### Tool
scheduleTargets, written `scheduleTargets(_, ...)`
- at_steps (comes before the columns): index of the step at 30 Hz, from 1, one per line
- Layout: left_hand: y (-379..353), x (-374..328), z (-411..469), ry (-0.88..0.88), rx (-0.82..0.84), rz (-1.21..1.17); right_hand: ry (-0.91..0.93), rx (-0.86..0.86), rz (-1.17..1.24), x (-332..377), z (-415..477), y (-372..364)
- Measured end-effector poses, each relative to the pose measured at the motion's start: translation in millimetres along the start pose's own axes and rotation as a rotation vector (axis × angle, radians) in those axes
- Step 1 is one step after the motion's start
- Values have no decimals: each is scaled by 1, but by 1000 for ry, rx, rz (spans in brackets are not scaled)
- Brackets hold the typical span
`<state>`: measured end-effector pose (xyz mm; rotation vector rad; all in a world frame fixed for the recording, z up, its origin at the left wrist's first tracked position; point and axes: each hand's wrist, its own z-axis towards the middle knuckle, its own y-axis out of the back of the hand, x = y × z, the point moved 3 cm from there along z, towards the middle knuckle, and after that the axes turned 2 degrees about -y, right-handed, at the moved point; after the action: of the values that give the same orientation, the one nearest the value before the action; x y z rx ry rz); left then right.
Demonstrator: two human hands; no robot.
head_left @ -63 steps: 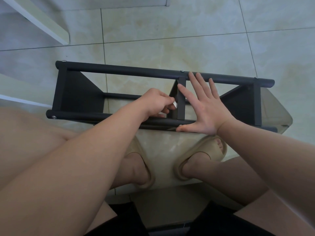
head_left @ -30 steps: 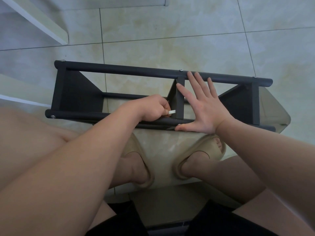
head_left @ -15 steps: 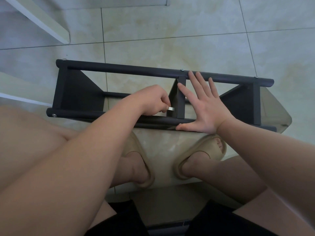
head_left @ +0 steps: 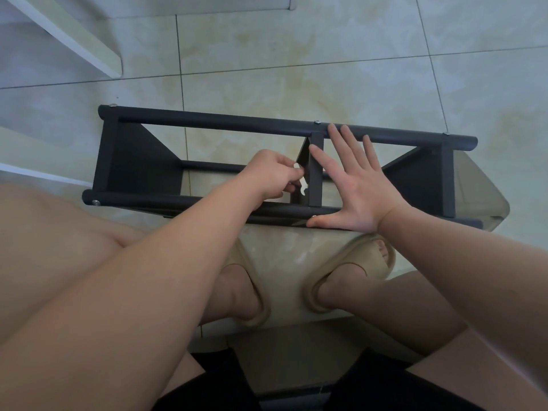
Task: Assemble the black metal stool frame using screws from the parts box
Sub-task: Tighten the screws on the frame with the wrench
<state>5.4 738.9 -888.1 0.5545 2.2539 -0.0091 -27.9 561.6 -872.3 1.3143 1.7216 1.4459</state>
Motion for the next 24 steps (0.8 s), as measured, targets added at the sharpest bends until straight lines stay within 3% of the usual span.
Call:
scheduleTargets(6,-2,-1,-1,-40,-84,-28,1,-5,0,0,0,0)
scheduleTargets(24,-5,-6,-4,-3,-26,-3,4,-34,-5,-1,0,-2)
